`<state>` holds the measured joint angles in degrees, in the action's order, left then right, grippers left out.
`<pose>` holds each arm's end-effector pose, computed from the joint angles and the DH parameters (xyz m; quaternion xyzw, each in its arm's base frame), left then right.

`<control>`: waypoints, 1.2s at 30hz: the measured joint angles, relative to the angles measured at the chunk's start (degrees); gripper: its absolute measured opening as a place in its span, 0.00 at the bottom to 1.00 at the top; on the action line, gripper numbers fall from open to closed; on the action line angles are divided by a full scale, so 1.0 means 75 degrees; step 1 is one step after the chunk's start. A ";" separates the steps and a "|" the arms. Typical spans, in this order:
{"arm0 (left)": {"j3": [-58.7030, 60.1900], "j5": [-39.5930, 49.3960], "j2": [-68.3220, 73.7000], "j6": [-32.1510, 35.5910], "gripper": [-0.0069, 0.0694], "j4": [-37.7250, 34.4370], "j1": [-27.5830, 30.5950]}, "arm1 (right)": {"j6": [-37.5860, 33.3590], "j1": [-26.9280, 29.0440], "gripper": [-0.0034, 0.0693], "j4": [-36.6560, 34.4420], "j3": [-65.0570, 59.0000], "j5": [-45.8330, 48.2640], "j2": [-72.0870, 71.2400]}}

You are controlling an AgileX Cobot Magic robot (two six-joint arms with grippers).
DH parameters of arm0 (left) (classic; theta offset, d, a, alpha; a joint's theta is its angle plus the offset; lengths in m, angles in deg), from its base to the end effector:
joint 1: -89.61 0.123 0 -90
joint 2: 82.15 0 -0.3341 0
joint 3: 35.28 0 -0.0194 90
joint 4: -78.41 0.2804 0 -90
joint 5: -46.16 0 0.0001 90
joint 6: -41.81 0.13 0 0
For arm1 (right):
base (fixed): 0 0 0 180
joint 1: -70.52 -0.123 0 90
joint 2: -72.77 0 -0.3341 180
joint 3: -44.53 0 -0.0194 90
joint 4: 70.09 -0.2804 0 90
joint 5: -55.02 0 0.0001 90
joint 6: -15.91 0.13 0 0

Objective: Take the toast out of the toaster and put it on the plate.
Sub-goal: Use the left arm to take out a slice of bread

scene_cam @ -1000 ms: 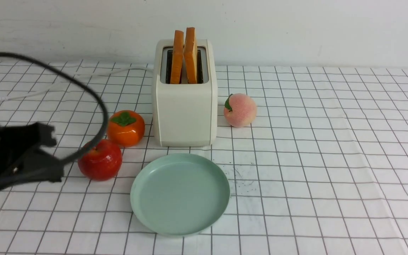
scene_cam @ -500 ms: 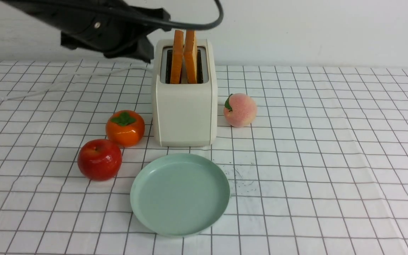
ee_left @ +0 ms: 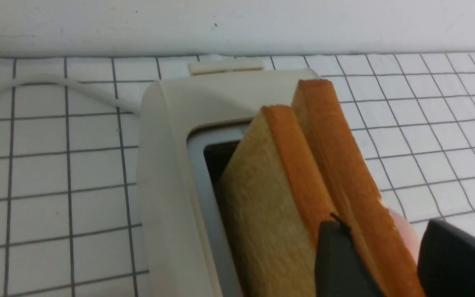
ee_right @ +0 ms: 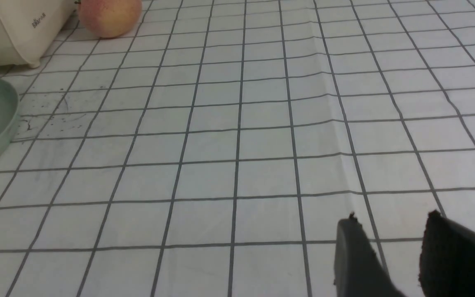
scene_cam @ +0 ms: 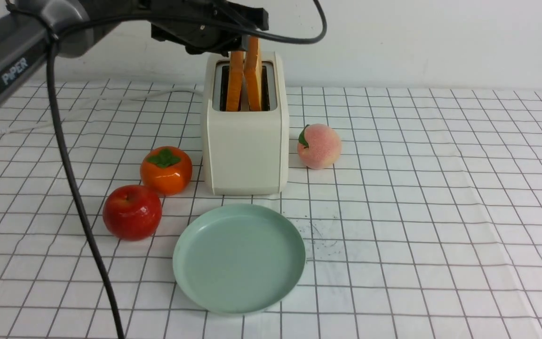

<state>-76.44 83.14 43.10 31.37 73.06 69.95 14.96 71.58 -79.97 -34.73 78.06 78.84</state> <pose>0.5447 -0.2023 0.3772 0.0513 0.8684 -0.1689 0.4634 0.0691 0.0075 0.1602 0.0453 0.8079 0.0635 0.5842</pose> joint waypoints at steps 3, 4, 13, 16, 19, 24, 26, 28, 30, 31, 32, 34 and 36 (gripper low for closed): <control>-0.0066 -0.0156 0.0199 0.0000 0.45 0.0190 0.0000 | 0.0000 0.0000 0.38 0.0000 0.0000 0.0000 0.0000; -0.0065 -0.0198 0.0239 0.0000 0.45 0.0275 0.0000 | 0.0000 0.0000 0.38 0.0000 0.0000 0.0000 0.0000; -0.0079 -0.0293 0.0321 0.0000 0.40 0.1040 0.0000 | 0.0000 0.0000 0.38 0.0000 0.0000 0.0000 0.0000; -0.0087 -0.0330 0.0371 0.0000 0.40 0.1039 0.0000 | 0.0000 0.0000 0.38 0.0000 0.0000 0.0000 0.0000; -0.0087 -0.0404 0.0396 0.0000 0.40 0.1023 0.0000 | 0.0000 0.0000 0.38 0.0000 0.0000 0.0000 0.0000; -0.0087 -0.0634 0.0396 0.0000 0.40 0.1017 0.0000 | 0.0000 0.0000 0.38 0.0000 0.0000 0.0000 0.0000; -0.0087 -0.0640 0.0396 0.0000 0.40 0.1017 0.0000 | 0.0000 0.0000 0.38 0.0000 0.0000 0.0000 0.0000; -0.0087 -0.0665 0.0396 0.0000 0.40 0.1017 0.0000 | 0.0000 0.0000 0.38 0.0000 0.0000 0.0000 0.0000; -0.0087 -0.0731 0.0396 0.0000 0.40 0.1014 0.0000 | 0.0000 0.0000 0.38 0.0000 0.0000 0.0000 0.0000; -0.0087 -0.0766 0.0396 0.0000 0.40 0.1001 0.0000 | 0.0000 0.0000 0.38 0.0000 0.0000 0.0000 0.0000; -0.0087 -0.0787 0.0396 0.0000 0.40 0.0979 0.0000 | 0.0000 0.0000 0.38 0.0000 0.0000 0.0000 0.0000; -0.0087 -0.0824 0.0404 0.0000 0.40 0.0878 0.0000 | 0.0000 0.0000 0.38 0.0000 0.0000 0.0000 0.0000; -0.0087 -0.0887 0.0404 0.0000 0.40 0.0713 0.0000 | 0.0000 0.0000 0.38 0.0000 0.0000 0.0000 0.0000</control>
<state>-77.09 76.49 46.13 31.37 78.41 69.95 14.96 71.58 -79.97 -34.73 78.06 78.84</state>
